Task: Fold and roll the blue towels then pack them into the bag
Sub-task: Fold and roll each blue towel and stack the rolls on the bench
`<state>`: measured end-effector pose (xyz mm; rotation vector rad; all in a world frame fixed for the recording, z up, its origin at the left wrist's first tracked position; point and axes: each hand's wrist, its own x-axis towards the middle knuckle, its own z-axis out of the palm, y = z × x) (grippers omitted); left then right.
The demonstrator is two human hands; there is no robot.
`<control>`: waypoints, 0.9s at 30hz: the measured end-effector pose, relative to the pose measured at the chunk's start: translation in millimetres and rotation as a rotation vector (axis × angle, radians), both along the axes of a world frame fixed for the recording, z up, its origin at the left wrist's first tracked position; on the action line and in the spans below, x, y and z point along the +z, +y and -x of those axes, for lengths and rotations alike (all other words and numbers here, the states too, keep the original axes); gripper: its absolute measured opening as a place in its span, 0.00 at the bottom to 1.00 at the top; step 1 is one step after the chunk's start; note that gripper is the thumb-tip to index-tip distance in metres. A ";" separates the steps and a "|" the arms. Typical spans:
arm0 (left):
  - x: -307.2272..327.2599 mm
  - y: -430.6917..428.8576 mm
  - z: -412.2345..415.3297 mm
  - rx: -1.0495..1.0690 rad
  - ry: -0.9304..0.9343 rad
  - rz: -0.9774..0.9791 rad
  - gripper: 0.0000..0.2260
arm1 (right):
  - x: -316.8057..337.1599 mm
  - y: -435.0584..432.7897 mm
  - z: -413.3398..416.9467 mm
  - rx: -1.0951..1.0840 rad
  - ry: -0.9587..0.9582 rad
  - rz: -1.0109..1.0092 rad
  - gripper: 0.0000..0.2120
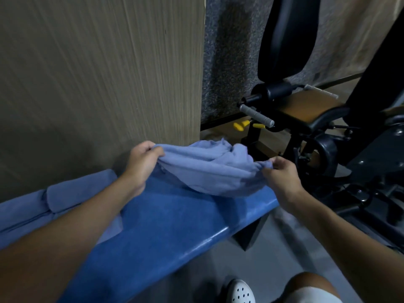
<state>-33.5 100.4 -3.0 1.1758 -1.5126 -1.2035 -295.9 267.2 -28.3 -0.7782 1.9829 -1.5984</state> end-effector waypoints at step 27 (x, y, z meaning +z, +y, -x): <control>-97.4 32.0 -38.7 -0.102 -0.841 -0.215 0.18 | -95.6 38.7 -73.4 0.129 -0.229 -0.308 0.03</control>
